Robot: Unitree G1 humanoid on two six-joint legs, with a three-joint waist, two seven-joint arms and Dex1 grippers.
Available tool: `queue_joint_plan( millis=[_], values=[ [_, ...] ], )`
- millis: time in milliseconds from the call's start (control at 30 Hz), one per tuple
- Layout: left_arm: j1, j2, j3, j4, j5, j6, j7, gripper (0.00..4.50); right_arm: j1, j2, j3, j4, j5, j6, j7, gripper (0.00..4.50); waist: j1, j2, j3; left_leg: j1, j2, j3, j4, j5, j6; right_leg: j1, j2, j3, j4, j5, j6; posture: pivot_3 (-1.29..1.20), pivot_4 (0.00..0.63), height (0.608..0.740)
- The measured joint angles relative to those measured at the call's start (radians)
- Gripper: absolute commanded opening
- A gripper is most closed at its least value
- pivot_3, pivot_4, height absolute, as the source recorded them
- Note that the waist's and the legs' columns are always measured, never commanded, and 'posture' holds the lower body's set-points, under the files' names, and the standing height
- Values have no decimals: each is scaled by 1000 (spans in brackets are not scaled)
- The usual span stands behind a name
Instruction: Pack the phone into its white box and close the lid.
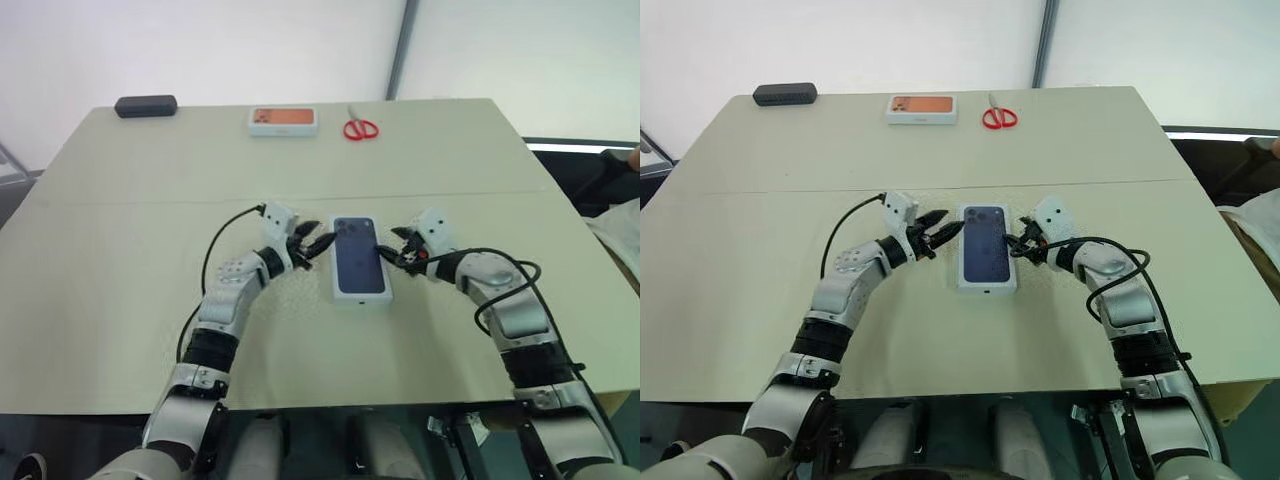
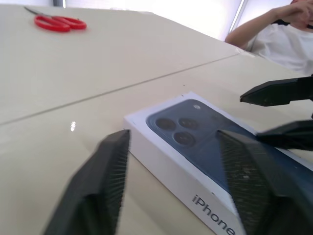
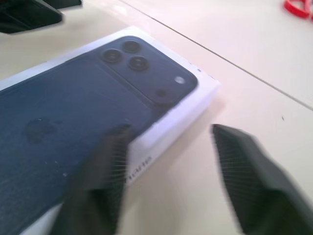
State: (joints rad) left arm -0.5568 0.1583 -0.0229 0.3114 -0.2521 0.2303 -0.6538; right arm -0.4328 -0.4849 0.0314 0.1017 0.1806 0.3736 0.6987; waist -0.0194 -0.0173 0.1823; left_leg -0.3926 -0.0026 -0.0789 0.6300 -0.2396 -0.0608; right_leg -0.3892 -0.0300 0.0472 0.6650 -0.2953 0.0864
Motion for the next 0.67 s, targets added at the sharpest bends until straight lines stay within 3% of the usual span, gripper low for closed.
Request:
queue_joint_plan(
  millis=[133,300,667],
  values=[
    [45,84,48,-46,-22,-1,-22,4424,48,-19,-33,-65,45,-1,41,4474,-1,0,0,0,1,-1,-2,0,0,-1,0,0,0,0,0,0,150,740],
    [208,224,107,-121,-37,-2,-72,4424,148,-92,-84,-114,80,-38,106,4474,1,0,1,0,1,-1,-2,0,0,-1,-1,2,-2,0,0,0,150,740],
    [370,349,160,-235,-88,-2,-157,4424,224,-151,-91,-140,115,-108,225,4474,1,1,2,0,2,1,-1,0,0,0,-1,2,-2,0,-1,0,150,740]
  ],
)
